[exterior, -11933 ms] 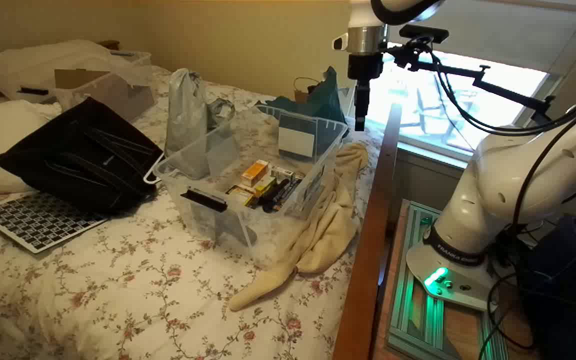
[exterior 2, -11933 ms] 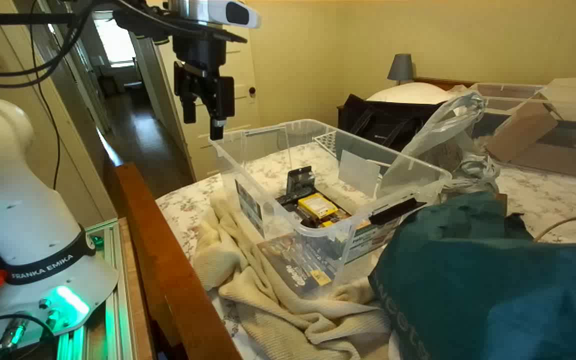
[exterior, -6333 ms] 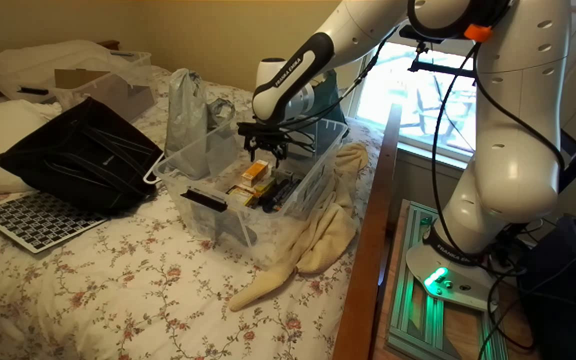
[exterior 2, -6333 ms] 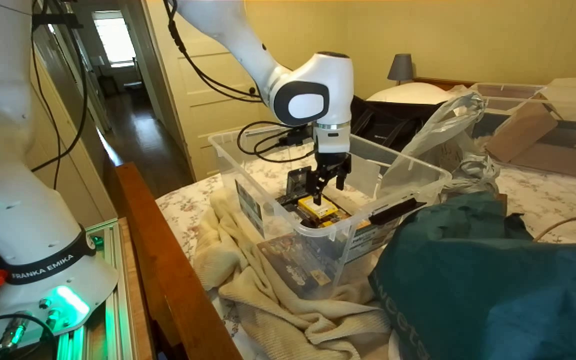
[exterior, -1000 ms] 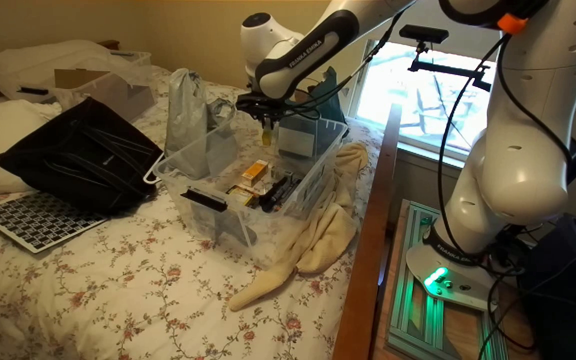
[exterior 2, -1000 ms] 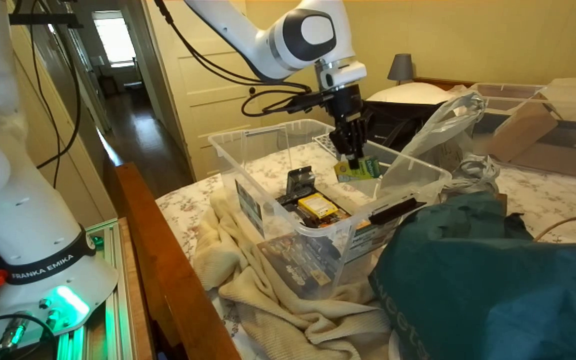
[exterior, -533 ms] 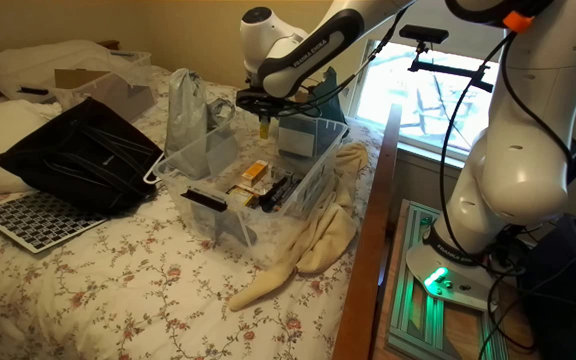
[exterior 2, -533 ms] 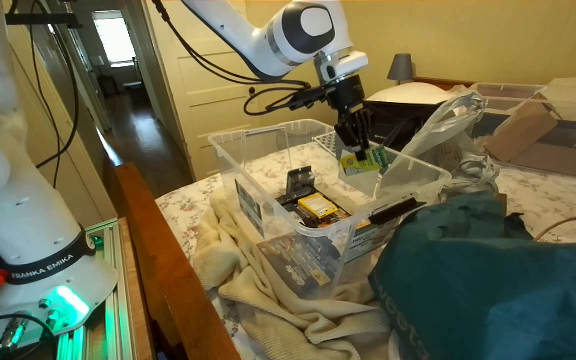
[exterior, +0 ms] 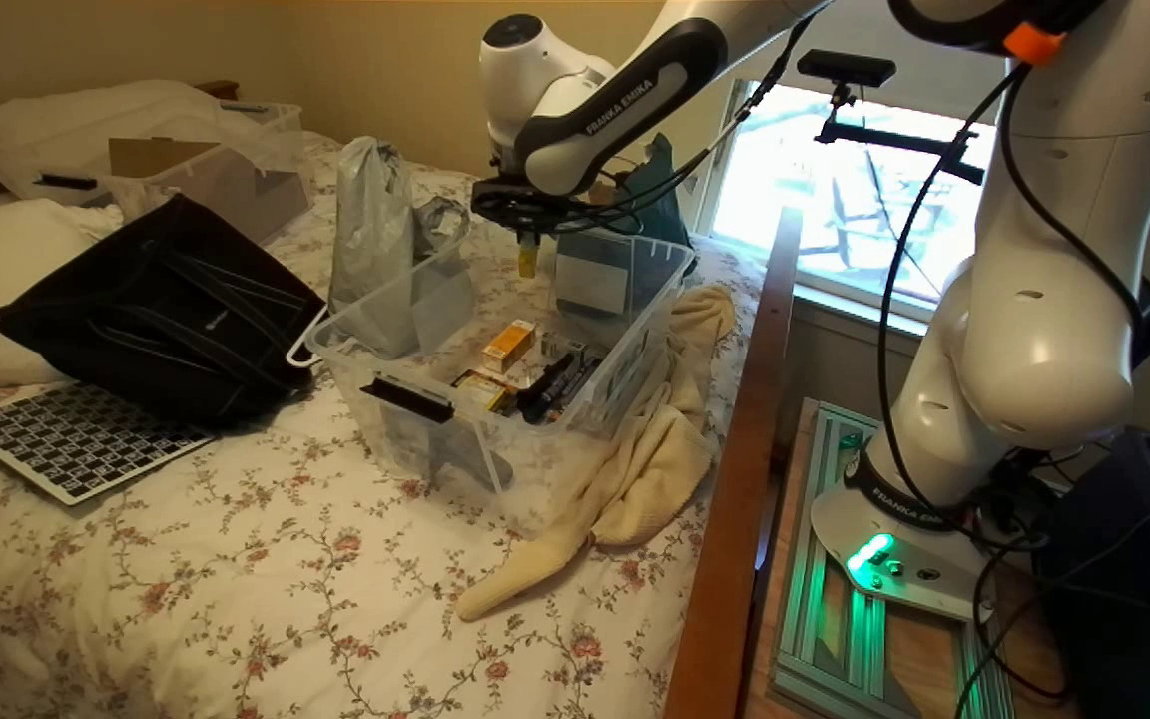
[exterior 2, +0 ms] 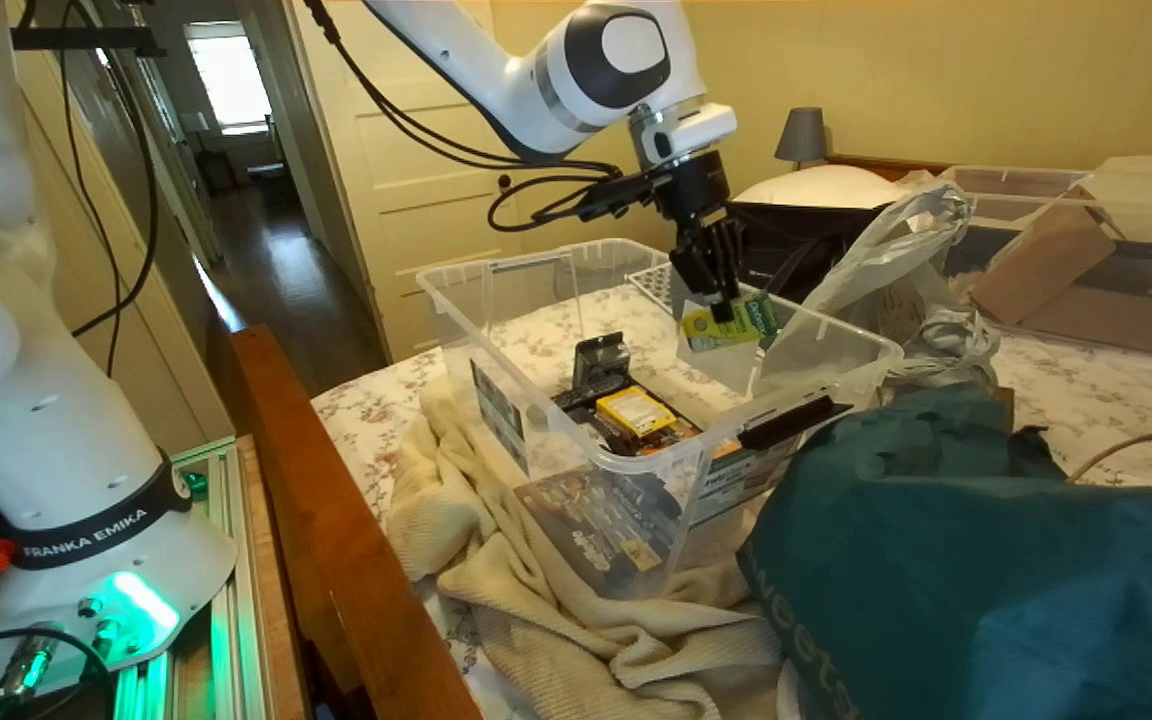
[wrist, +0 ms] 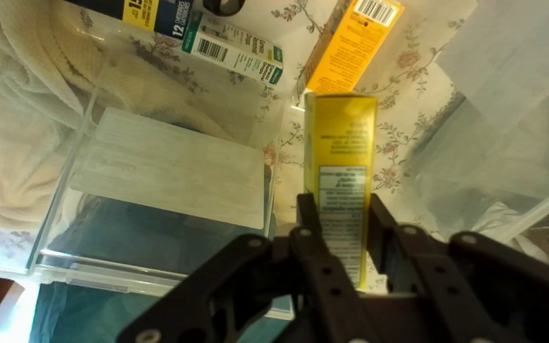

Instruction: Move the yellow box in the storage bin to the bed

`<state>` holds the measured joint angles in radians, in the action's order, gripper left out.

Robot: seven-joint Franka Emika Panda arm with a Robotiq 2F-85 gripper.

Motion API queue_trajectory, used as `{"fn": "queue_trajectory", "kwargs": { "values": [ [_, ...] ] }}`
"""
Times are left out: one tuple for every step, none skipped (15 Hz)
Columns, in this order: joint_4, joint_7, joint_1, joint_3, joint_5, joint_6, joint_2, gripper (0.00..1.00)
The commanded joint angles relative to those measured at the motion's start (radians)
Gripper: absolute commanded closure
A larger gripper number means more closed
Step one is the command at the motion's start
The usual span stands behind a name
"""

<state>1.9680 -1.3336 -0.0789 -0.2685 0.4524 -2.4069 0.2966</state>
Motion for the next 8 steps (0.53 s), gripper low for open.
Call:
{"fn": "queue_trajectory", "kwargs": {
  "values": [
    [-0.026,0.008,0.02,0.018,0.016,0.013,0.002,0.93],
    [-0.04,0.02,0.02,0.019,0.023,0.015,0.002,0.93],
    [-0.055,0.03,0.018,0.019,0.031,0.021,0.002,0.93],
    [-0.071,0.038,0.015,0.018,0.041,0.03,0.003,0.93],
    [-0.086,0.05,0.014,0.018,0.05,0.033,0.002,0.93],
    [-0.101,0.058,0.011,0.017,0.065,0.039,0.002,0.93],
    [-0.118,0.069,0.011,0.018,0.077,0.043,0.002,0.93],
    [-0.136,0.078,0.011,0.019,0.09,0.046,0.004,0.93]
  ]
}}
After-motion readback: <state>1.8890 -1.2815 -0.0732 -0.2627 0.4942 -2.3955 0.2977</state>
